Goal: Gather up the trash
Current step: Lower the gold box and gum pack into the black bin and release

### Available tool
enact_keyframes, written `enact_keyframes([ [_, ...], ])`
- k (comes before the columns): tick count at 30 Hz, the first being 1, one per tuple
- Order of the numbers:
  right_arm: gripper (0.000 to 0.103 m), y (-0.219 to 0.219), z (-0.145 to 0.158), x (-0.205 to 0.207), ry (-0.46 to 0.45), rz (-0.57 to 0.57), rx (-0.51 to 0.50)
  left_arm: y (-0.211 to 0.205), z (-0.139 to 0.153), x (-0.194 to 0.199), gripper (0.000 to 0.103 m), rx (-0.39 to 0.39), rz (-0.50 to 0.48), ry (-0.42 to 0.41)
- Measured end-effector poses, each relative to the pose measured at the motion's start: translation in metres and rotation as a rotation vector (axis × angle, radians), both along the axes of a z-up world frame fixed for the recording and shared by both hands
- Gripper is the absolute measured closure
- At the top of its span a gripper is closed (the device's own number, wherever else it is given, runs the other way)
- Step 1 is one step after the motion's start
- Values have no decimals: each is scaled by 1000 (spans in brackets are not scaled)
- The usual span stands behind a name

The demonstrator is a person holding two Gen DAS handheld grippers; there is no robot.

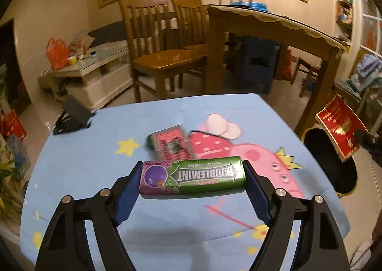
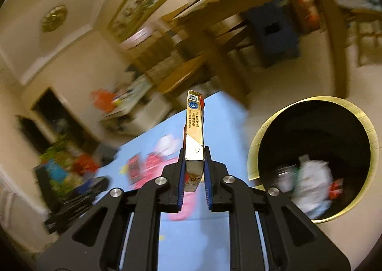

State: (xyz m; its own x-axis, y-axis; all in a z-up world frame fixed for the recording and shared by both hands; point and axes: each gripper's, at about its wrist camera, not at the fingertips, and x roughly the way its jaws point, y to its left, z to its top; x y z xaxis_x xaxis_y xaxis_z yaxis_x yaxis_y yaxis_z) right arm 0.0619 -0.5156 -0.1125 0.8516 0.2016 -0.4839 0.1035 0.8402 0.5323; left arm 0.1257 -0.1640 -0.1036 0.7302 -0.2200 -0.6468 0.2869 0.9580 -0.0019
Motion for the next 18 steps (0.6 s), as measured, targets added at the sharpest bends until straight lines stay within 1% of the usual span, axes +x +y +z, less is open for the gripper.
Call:
enact_keyframes([
  [1, 89, -7, 1, -3, 5, -32, -19, -9, 3, -2, 25, 2, -19, -7],
  [4, 89, -26, 11, -15, 12, -152, -122, -33, 8, -9, 25, 13, -69, -32],
  [6, 89, -31, 13, -20, 16, -190, -158, -48, 9, -13, 25, 18, -99, -48],
  [10, 89, -46, -1, -15, 72, -231, -170, -78, 8, -19, 25, 33, -147, -69],
  [12, 88, -55, -15, -8, 128, -251, -166, -88, 5, -21, 25, 35, -163, -63],
  [13, 85, -61, -25, -4, 172, -267, -166, -94, 3, -21, 25, 36, -172, -59],
  [14, 75, -66, -33, -2, 200, -277, -154, -99, 2, -22, 25, 39, -179, -58],
  [15, 70, -67, -37, 3, 211, -277, -135, -104, 1, -23, 25, 42, -187, -57],
  [16, 66, -71, -39, 0, 206, -283, -109, -110, -1, -23, 25, 45, -195, -56],
  [18, 60, -73, -34, -6, 185, -312, -116, -119, -2, -25, 25, 51, -210, -55],
])
